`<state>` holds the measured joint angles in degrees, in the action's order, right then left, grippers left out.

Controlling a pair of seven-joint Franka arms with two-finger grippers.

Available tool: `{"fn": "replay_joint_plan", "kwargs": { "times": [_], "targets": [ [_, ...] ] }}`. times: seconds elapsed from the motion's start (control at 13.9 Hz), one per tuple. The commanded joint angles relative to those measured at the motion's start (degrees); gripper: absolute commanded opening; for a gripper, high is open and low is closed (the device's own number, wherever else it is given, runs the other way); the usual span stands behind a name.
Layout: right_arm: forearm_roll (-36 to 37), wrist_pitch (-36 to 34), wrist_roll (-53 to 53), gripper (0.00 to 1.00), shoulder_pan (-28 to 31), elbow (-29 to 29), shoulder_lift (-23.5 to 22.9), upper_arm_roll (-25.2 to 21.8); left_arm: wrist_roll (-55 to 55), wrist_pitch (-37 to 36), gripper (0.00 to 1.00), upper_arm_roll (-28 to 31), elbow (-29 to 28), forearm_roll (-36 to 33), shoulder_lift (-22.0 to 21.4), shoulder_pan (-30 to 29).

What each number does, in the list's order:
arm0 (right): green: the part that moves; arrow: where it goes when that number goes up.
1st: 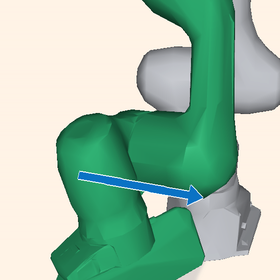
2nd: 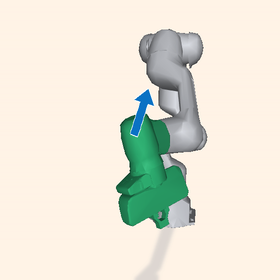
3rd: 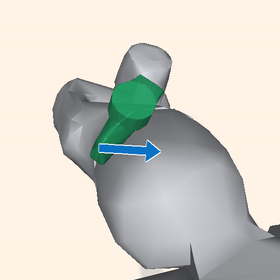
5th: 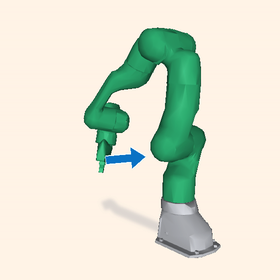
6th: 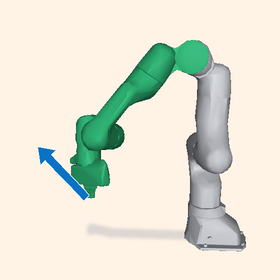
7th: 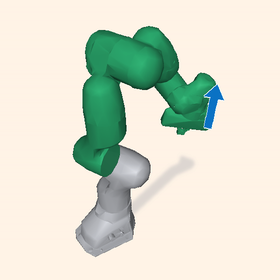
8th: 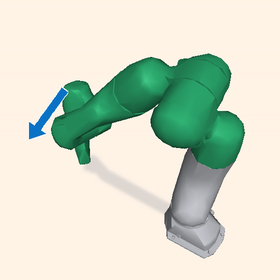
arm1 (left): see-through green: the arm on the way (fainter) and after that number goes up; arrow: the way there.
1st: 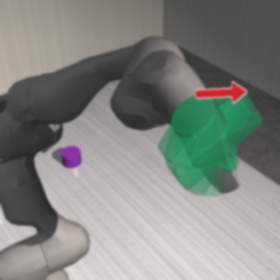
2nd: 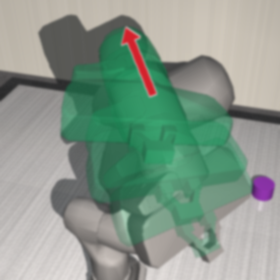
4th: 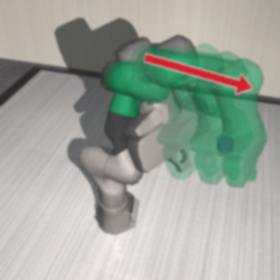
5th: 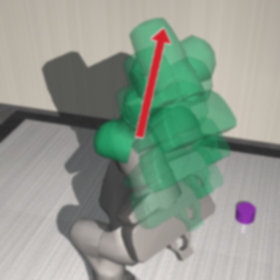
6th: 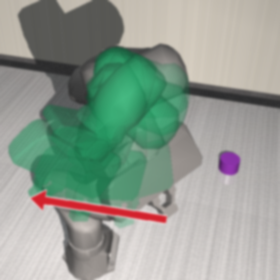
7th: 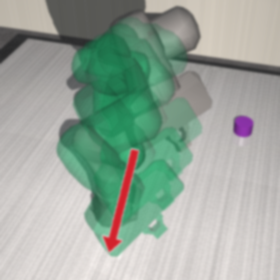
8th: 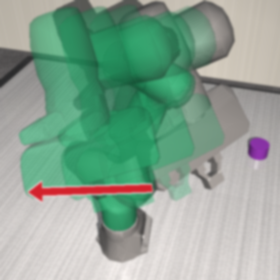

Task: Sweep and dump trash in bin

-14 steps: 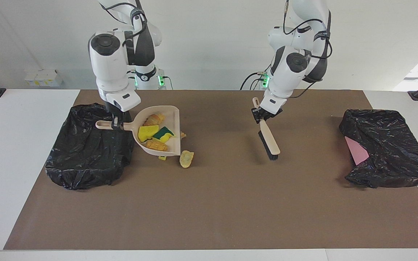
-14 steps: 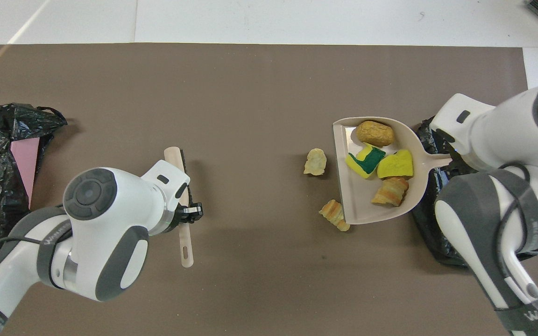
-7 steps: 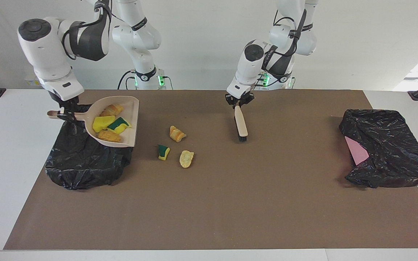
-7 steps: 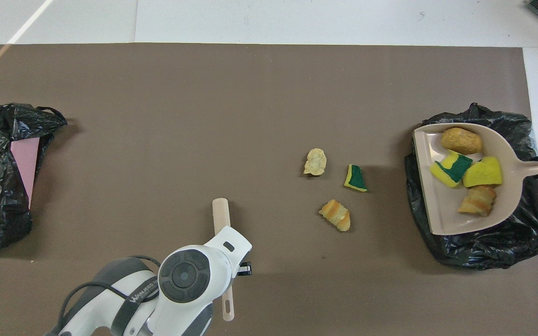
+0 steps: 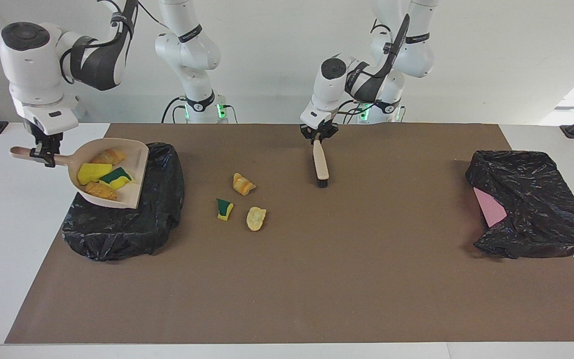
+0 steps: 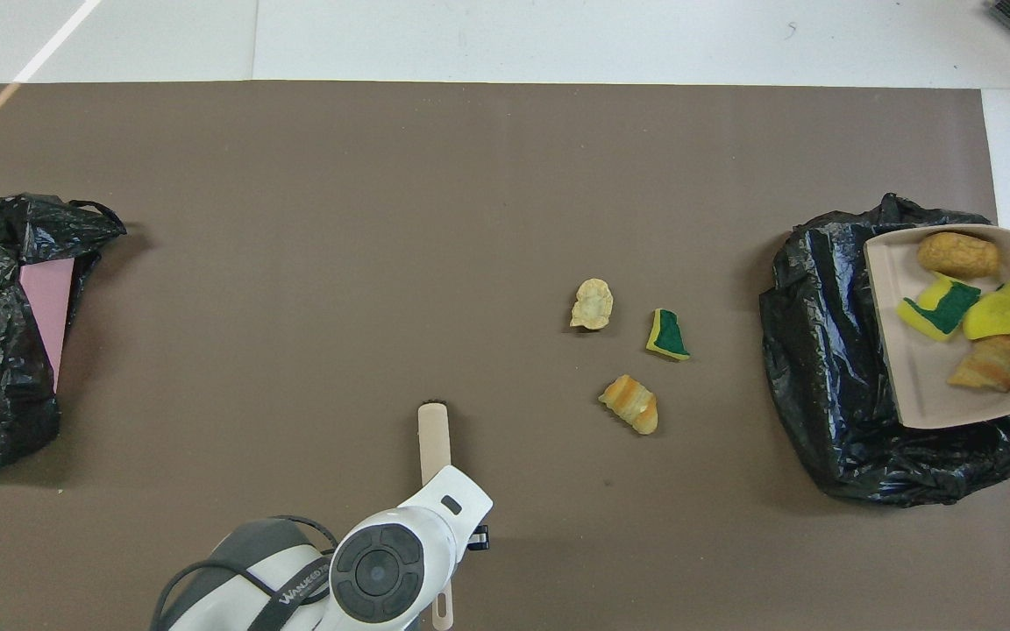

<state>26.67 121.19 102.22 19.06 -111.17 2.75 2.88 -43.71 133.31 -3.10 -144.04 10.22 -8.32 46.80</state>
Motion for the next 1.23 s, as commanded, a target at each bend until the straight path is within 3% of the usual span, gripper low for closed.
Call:
{"fn": "replay_joint_plan", "kwargs": {
  "times": [0.0, 0.43, 0.65, 0.87, 1.01, 1.15],
  "targets": [
    [4.88, 7.01, -0.09, 0.0, 0.27, -7.28, 4.8, 0.37, -0.68, 1.16, 1.0, 0.9, -0.55, -1.16, -1.26, 0.05],
    [14.53, 18.46, -4.21, 0.0, 0.45, -21.62, 14.29, 0.37, 4.75, -0.15, 1.0, 0.99, 6.83, -2.57, -0.03, -10.3],
    [18.66, 17.76, -7.88, 0.0, -0.34, -21.72, 14.48, 0.46, 10.91, -4.36, 1.0, 1.08, 11.74, -4.41, 2.16, -16.1],
    [27.9, 17.41, -16.68, 0.0, -0.35, -21.81, 13.95, 0.63, 19.16, -6.48, 1.0, 1.17, 16.85, -4.5, 3.66, -22.43],
    [28.09, 17.24, -16.79, 0.0, -0.34, -21.28, 13.34, 0.63, 23.83, -9.19, 1.0, 1.26, 20.44, -4.5, 4.27, -26.39],
    [28.52, 16.71, -16.44, 0.0, -0.43, -19.36, 11.94, 1.07, 27.87, -13.93, 1.0, 1.26, 27.72, -4.5, 7.43, -30.08]
  ]
}}
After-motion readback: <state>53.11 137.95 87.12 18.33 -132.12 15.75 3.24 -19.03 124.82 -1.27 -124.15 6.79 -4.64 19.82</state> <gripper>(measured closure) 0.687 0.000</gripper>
